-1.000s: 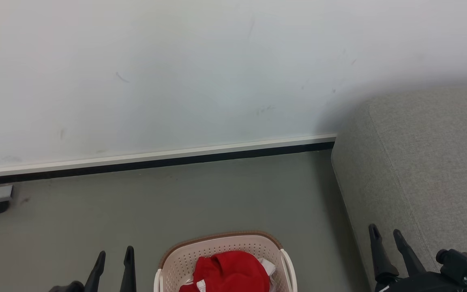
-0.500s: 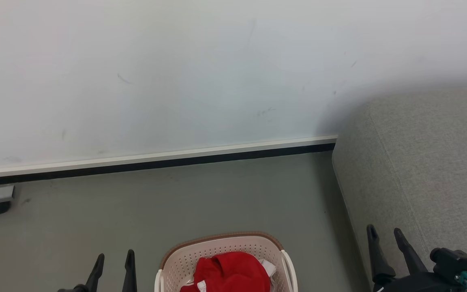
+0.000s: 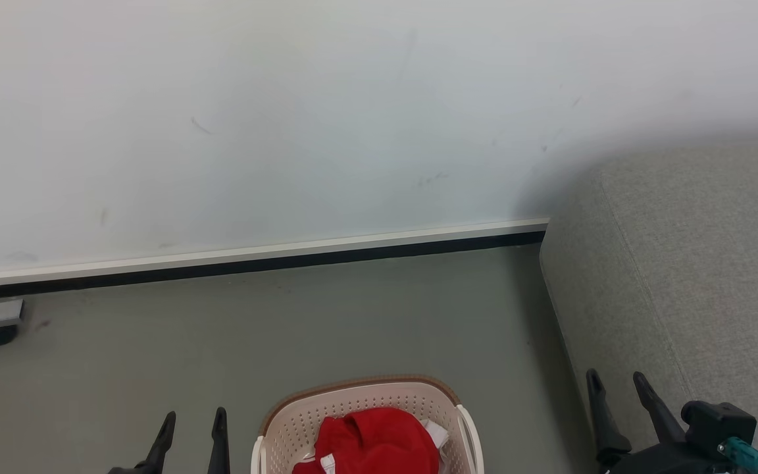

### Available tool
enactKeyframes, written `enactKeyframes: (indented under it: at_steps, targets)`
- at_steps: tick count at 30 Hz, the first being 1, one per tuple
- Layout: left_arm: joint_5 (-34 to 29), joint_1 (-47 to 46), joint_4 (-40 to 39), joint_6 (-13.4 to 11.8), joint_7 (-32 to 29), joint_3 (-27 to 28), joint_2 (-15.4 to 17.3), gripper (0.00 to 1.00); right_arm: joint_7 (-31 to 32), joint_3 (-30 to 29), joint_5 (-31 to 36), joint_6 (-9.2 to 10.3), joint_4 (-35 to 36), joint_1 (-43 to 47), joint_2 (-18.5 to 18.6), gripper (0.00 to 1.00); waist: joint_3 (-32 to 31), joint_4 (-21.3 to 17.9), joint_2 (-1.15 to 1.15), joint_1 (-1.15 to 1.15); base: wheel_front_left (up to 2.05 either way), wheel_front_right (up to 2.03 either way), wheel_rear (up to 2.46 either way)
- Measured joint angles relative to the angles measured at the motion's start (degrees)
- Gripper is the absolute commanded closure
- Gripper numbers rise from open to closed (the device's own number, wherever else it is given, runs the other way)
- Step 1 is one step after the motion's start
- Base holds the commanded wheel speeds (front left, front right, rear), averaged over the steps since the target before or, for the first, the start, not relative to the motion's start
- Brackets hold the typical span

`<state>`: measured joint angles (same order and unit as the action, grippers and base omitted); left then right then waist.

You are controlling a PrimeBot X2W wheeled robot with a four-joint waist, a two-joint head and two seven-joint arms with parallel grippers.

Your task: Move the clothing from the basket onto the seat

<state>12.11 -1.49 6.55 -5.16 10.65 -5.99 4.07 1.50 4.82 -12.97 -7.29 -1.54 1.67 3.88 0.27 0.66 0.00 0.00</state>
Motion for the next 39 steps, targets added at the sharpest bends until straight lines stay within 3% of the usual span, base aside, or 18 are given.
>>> enactKeyframes:
  at_steps: [12, 29, 39]
  targets:
    - [-3.81, 0.05, -0.78, -0.98, -0.46, -0.31, 0.01, 0.0, 0.49, -0.16, 4.98, -0.01, -0.07, -0.03, -1.01, 0.0, 0.02, 0.03, 0.0, 0.0, 0.0, 0.0, 0.0]
    - [-2.74, 0.28, -1.2, -0.76, -1.26, -1.58, 0.14, 0.0, 0.65, 0.97, 5.03, -0.08, 0.53, -0.99, -1.1, 0.0, 0.79, -0.9, 0.0, 0.0, 0.0, 0.0, 0.0]
    - [0.8, -6.5, 11.33, 2.48, -8.61, -5.55, -0.48, 0.0, 0.94, 5.39, 4.42, -0.09, 2.37, -4.04, -1.13, 0.0, 4.5, -6.53, 0.0, 0.0, 0.0, 0.0, 0.0]
